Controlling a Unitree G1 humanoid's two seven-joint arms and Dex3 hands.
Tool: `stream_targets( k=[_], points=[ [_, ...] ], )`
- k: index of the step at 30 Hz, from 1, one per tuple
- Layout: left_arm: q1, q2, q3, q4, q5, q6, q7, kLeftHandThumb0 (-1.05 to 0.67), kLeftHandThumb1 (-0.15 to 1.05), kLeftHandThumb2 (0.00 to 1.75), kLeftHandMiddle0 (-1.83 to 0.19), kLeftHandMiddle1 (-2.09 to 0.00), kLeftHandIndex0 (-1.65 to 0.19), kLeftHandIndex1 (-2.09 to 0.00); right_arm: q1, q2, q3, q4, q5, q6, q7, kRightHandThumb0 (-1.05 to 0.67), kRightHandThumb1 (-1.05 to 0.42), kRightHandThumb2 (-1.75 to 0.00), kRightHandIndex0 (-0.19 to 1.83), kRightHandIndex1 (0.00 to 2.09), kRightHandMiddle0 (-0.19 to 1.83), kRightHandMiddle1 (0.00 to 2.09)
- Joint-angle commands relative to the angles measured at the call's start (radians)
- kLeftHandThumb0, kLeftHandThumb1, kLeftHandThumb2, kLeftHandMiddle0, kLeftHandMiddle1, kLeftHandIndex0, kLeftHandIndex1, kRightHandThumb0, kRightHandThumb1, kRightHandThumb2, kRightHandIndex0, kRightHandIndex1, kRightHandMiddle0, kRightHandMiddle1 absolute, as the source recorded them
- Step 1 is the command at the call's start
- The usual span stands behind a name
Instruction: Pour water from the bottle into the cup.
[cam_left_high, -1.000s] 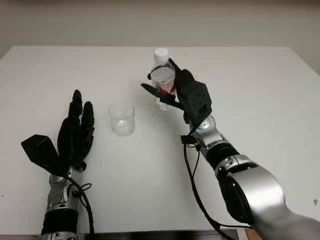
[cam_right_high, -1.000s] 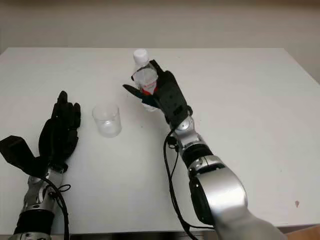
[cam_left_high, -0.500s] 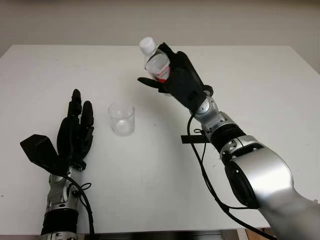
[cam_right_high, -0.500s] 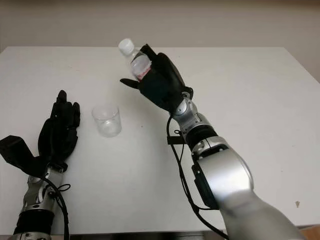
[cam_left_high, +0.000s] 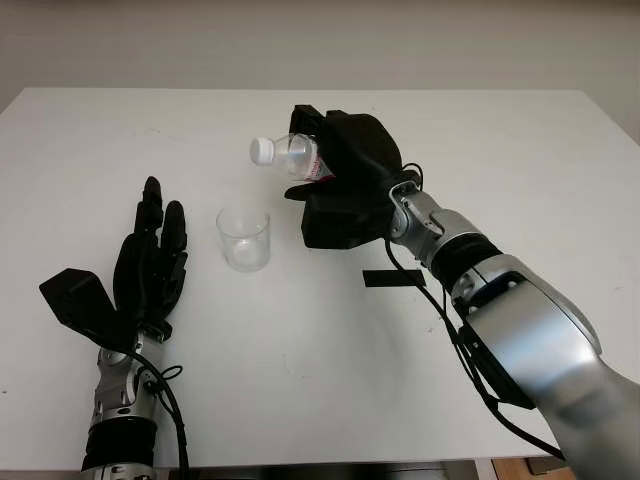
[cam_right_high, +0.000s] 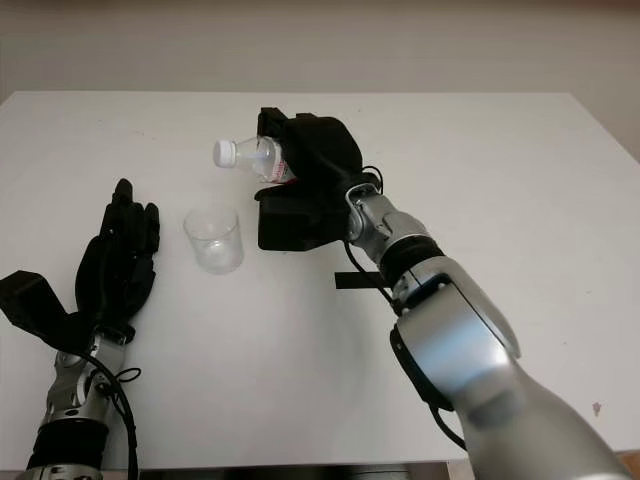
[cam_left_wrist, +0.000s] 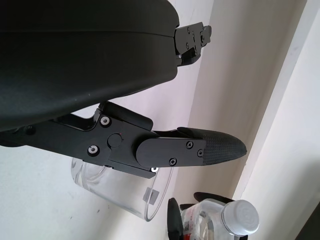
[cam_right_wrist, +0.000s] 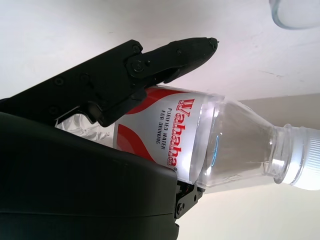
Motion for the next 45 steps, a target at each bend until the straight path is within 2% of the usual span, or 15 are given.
stream_targets(
  k=[1,8,18,27,31,35,37,40,42,45],
  points=[
    [0.022,-0.012,-0.001,0.032,0.004,0.005,0.007,-0.68,1.05,0.36,0.15,-0.05,0.17,-0.05,-0.038,-0.017,0.011,0.002,-0.007,0.008,-0.007,-0.43,-1.05,-0.27,1.3,2.09,0.87,2.09],
    [0.015,-0.017,-0.007,0.039,0.01,0.006,0.018,-0.69,1.05,0.37,0.15,-0.05,0.19,-0.05,-0.048,-0.031,0.056,0.001,-0.047,0.005,-0.062,-0.41,-1.05,-0.24,1.24,2.09,0.82,2.09],
    [0.015,-0.025,-0.016,0.054,0.017,-0.02,0.026,-0.7,1.05,0.38,0.15,-0.05,0.19,-0.05,-0.09,-0.04,0.197,0.004,-0.196,0.035,-0.233,-0.42,-1.05,-0.22,1.29,2.09,0.82,2.09],
    [0.025,-0.043,-0.019,0.046,0.015,-0.027,0.035,-0.68,1.05,0.38,0.16,-0.05,0.18,-0.05,-0.113,-0.021,0.257,0.009,-0.244,0.068,-0.238,-0.44,-1.05,-0.2,1.24,2.09,0.71,2.09],
    [0.027,-0.048,-0.018,0.052,0.015,-0.035,0.03,-0.68,1.05,0.4,0.16,-0.05,0.19,-0.05,-0.116,-0.016,0.279,0.007,-0.259,0.084,-0.261,-0.44,-1.05,-0.17,1.19,2.09,0.64,2.09],
    [0.028,-0.053,-0.015,0.057,0.01,-0.041,0.026,-0.68,1.05,0.4,0.17,-0.05,0.19,-0.05,-0.121,-0.014,0.305,0.007,-0.278,0.102,-0.273,-0.45,-1.04,-0.11,1.16,2.09,0.49,2.09],
    [0.027,-0.056,-0.012,0.06,0.006,-0.041,0.027,-0.67,1.05,0.4,0.17,-0.05,0.19,-0.05,-0.125,-0.014,0.319,0.007,-0.291,0.11,-0.28,-0.46,-1.03,-0.07,1.14,2.09,0.43,1.98],
    [0.027,-0.056,-0.011,0.061,0.006,-0.042,0.028,-0.67,1.05,0.4,0.17,-0.05,0.19,-0.05,-0.133,-0.013,0.349,0.01,-0.319,0.138,-0.28,-0.47,-1.04,-0.08,1.13,2.09,0.41,1.94],
    [0.027,-0.057,-0.012,0.062,0.009,-0.044,0.029,-0.68,1.05,0.39,0.17,-0.05,0.18,-0.05,-0.136,-0.014,0.376,0.01,-0.348,0.162,-0.308,-0.48,-1.05,-0.12,1.16,2.09,0.45,2.06],
    [0.027,-0.058,-0.011,0.069,0.006,-0.053,0.024,-0.67,1.05,0.4,0.17,-0.05,0.19,-0.05,-0.14,-0.016,0.409,0.01,-0.384,0.177,-0.353,-0.44,-1.04,-0.1,1.18,2.09,0.41,2.09]
  ],
)
